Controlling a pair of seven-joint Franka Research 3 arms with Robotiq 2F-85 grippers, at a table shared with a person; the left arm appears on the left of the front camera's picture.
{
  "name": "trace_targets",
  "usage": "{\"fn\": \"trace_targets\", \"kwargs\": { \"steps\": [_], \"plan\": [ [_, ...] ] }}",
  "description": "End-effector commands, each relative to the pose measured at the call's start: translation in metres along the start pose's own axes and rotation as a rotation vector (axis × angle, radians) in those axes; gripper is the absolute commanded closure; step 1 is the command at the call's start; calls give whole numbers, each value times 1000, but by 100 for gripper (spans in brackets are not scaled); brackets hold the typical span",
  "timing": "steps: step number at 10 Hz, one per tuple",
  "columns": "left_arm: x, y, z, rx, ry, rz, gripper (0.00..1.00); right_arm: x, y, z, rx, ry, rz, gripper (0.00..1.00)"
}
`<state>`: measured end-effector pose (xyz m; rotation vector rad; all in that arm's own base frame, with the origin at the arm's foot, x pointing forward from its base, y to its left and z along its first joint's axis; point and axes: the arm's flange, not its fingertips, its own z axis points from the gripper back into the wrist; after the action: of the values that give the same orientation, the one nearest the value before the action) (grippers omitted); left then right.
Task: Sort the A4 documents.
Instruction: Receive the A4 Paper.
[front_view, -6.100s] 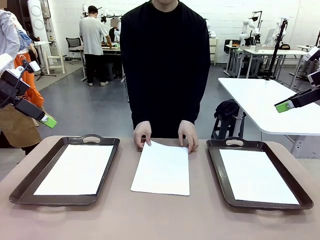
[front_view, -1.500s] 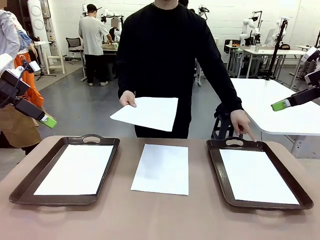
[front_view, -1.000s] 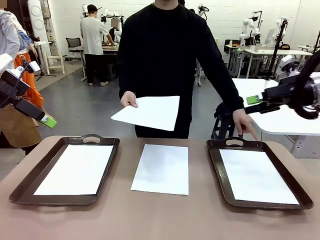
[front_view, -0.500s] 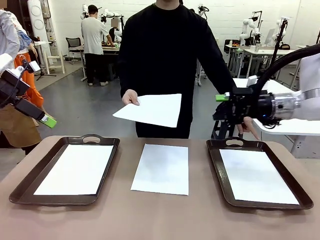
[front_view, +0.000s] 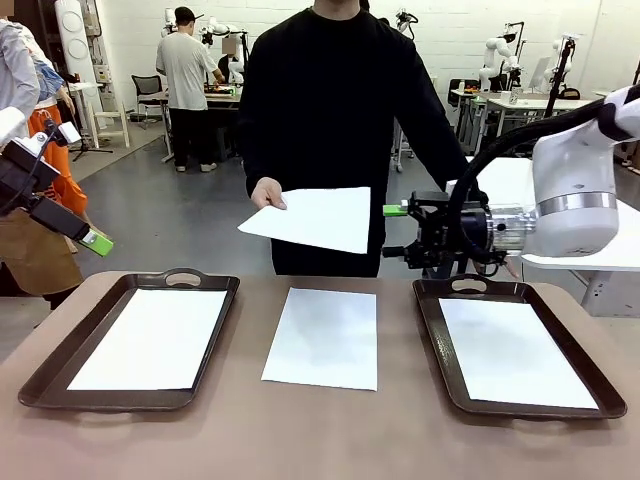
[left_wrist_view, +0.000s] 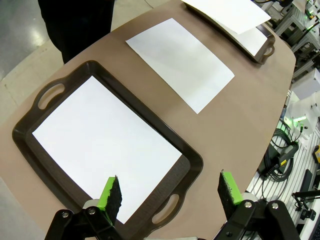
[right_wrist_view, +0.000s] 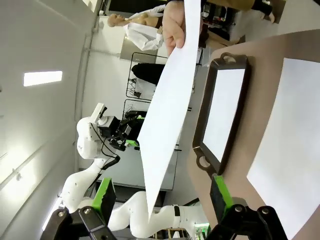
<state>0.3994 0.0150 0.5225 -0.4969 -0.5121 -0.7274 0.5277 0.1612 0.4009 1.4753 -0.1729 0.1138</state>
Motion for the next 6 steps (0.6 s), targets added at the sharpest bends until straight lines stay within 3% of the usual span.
{"fn": "trace_targets", "kwargs": {
  "steps": [1,6],
  "plan": [
    [-1,1,1,-4,-3,-7,0,18,1,-18,14,-28,-56,0],
    [-1,1,1,-4,-3,-7,0,40,-17,-45,23,-74,-147,0]
  ]
}}
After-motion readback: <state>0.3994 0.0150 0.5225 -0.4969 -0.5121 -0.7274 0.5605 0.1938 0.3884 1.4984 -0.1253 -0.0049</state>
